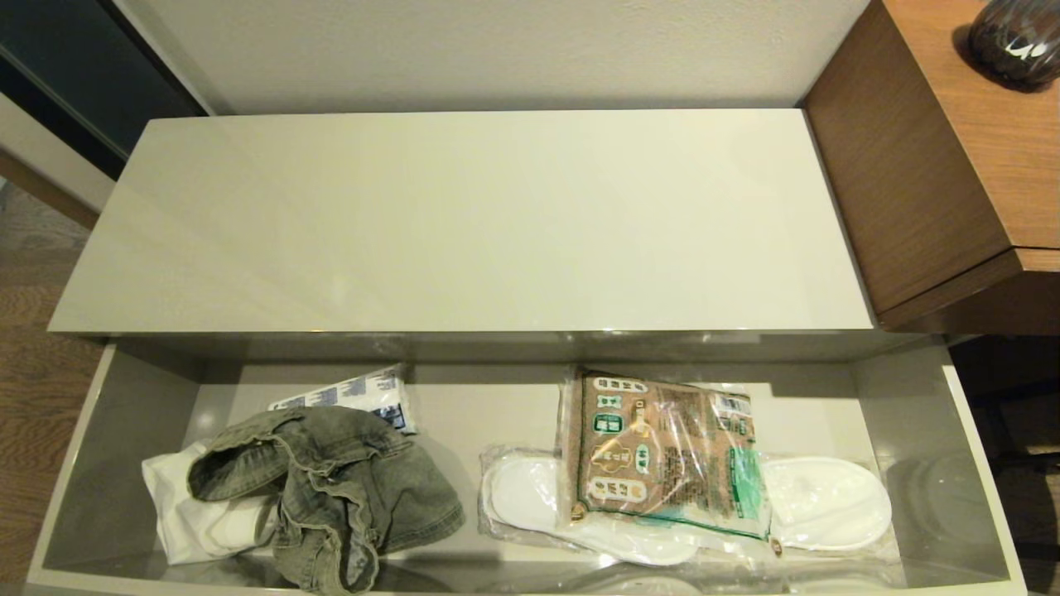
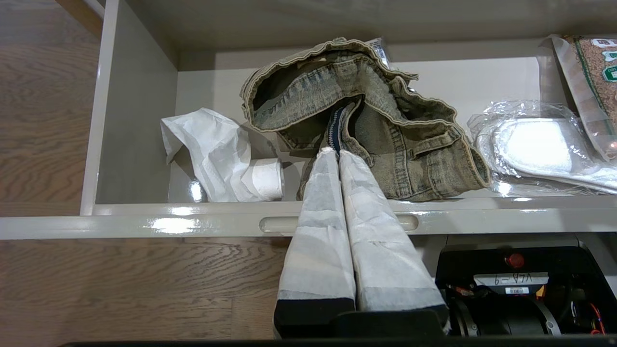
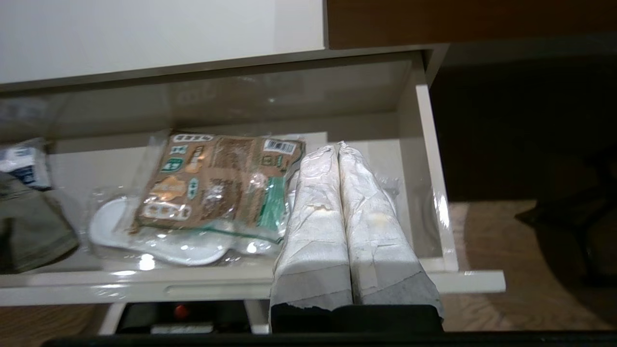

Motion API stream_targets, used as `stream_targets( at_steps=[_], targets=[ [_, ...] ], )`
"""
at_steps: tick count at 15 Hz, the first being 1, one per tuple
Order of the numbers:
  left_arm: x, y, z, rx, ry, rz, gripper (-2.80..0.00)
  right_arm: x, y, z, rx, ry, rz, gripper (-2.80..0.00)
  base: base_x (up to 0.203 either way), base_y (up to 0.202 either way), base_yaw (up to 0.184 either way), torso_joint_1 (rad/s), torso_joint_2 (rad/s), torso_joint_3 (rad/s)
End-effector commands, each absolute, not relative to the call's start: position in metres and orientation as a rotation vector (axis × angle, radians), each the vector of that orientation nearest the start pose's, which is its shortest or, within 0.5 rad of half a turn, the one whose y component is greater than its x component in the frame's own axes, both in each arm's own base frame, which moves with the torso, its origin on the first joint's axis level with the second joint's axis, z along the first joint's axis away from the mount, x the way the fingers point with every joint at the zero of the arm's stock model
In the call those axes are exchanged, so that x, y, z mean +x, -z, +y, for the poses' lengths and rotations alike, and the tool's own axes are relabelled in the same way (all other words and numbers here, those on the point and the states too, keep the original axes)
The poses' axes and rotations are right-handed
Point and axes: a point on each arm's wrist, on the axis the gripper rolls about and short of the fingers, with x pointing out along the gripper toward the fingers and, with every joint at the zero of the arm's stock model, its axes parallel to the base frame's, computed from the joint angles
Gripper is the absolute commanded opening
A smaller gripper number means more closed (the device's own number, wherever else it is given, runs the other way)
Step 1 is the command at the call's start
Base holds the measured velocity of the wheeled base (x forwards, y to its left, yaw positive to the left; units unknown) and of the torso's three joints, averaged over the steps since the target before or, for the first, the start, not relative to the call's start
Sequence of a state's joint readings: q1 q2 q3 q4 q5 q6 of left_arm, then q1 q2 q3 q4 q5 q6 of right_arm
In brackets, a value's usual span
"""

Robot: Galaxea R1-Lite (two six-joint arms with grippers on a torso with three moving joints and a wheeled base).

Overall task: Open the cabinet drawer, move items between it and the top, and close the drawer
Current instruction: Close the drawer

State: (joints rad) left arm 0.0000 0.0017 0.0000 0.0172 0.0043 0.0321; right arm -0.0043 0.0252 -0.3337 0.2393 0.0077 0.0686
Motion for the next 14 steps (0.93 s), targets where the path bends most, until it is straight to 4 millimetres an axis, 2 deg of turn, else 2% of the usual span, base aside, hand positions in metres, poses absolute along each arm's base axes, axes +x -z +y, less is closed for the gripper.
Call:
stream_targets(
  at_steps=[1,4,7,9,10,12,14],
  targets=[
    [-0.023,-0.074,0.000,0.032,-0.004,0.020,-2.80,-0.061,-0.144,0.001,0.093,-0.011,-0.032,-2.80,0.000,0.000,0.000,0.000,0.00,0.000],
    [-0.023,-0.074,0.000,0.032,-0.004,0.021,-2.80,-0.056,-0.134,0.001,0.102,-0.010,0.013,-2.80,0.000,0.000,0.000,0.000,0.00,0.000],
    [-0.023,-0.074,0.000,0.032,-0.004,0.020,-2.80,-0.060,-0.139,0.001,0.110,-0.008,0.008,-2.80,0.000,0.000,0.000,0.000,0.00,0.000],
    [-0.023,-0.074,0.000,0.032,-0.004,0.020,-2.80,-0.079,-0.158,0.001,0.132,-0.029,-0.008,-2.80,0.000,0.000,0.000,0.000,0.00,0.000],
    [-0.023,-0.074,0.000,0.032,-0.004,0.020,-2.80,-0.097,-0.172,0.002,0.150,-0.078,-0.018,-2.80,0.000,0.000,0.000,0.000,0.00,0.000],
    [-0.023,-0.074,0.000,0.032,-0.004,0.022,-2.80,-0.122,-0.187,0.005,0.183,-0.179,-0.022,-2.80,0.000,0.000,0.000,0.000,0.00,0.000],
    [-0.023,-0.074,0.000,0.032,-0.004,0.020,-2.80,-0.127,-0.201,0.005,0.212,-0.212,-0.009,-2.80,0.000,0.000,0.000,0.000,0.00,0.000]
  ],
)
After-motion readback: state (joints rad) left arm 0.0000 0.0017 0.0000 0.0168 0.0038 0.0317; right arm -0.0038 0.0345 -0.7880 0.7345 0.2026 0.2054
